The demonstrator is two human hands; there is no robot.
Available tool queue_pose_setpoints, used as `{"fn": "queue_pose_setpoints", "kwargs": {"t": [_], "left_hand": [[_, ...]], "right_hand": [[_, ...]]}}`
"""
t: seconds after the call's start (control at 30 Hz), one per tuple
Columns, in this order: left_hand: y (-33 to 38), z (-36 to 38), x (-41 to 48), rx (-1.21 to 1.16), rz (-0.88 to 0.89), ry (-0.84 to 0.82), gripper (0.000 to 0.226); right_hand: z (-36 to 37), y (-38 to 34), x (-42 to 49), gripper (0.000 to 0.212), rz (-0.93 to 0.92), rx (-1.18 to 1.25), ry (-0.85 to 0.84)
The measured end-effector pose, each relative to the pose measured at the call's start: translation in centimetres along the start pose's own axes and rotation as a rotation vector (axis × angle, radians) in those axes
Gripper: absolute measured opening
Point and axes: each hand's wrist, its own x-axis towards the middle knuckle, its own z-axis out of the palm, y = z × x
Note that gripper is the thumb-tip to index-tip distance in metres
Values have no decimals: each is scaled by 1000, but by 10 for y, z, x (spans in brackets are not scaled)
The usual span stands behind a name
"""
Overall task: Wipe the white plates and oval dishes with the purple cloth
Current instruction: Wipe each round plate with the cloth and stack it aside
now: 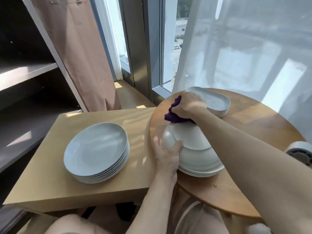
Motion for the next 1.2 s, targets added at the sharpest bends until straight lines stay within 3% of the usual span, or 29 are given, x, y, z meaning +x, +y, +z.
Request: {"fn": "queue_pose_setpoints", "kwargs": {"t": [0.13, 0.27, 0.47, 0.7, 0.9, 1.0, 1.13, 1.2], "left_hand": [[4, 2, -2, 22, -16, 1, 97], [8, 4, -5, 80, -1, -2, 106], [9, 3, 0, 102, 10, 2, 87], [11, 0, 5, 139, 0, -64, 94], [15, -3, 7, 113, -54, -93, 97], [19, -7, 6, 134, -43, -138, 83], [29, -8, 4, 91, -42, -181, 38], [34, -8, 4, -44, -85, -210, 41]], "right_hand": [[-22, 37, -4, 20, 133, 302, 18], [-29, 88, -15, 19, 137, 367, 155], [-24, 159, -82, 27, 158, 480, 263], [-9, 162, -154, 38, -56, 321, 265], [-1, 129, -174, 48, -359, 36, 299], [1, 110, -174, 51, -498, -115, 295], [2, 85, -167, 51, -562, -203, 200], [2, 71, -161, 50, -564, -210, 191]]}}
